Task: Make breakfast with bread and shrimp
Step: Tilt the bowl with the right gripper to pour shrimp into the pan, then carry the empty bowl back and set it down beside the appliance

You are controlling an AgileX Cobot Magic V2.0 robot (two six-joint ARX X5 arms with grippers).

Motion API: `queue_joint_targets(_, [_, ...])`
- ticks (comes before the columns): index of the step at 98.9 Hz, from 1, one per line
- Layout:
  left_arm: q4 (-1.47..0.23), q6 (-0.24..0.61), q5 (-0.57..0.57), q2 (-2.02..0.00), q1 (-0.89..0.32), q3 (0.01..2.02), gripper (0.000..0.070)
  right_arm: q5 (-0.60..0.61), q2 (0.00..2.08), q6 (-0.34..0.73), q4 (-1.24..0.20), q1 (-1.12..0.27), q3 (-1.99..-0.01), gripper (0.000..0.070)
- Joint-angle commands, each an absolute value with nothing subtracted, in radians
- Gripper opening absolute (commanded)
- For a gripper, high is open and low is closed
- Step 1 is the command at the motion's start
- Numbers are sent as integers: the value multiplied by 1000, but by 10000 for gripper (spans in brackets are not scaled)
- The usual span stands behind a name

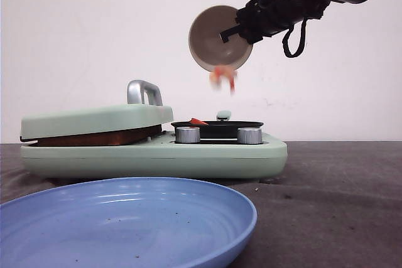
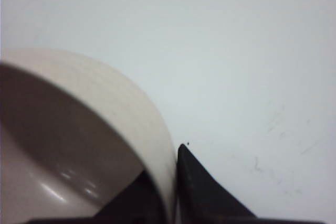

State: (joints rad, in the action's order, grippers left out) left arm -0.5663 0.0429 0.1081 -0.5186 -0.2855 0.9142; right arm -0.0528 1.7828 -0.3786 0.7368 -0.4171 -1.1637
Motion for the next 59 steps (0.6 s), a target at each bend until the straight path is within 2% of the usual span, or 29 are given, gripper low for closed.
queue_joint_targets(1, [-558, 39, 104, -524, -288, 923, 393, -52, 1800, -381, 776, -422, -1180, 3])
queue_joint_targets(32, [-561, 38, 104, -524, -288, 923, 393, -52, 1800, -365, 707, -421, -1180, 3])
queue_joint_targets(49, [-562, 37, 104, -524, -287, 923, 393, -59, 1785, -300, 603, -416, -1180, 3])
queue_joint_targets(59, [-562, 38, 104, -524, -288, 923, 393, -92, 1761, -221, 501, -396, -1186, 3])
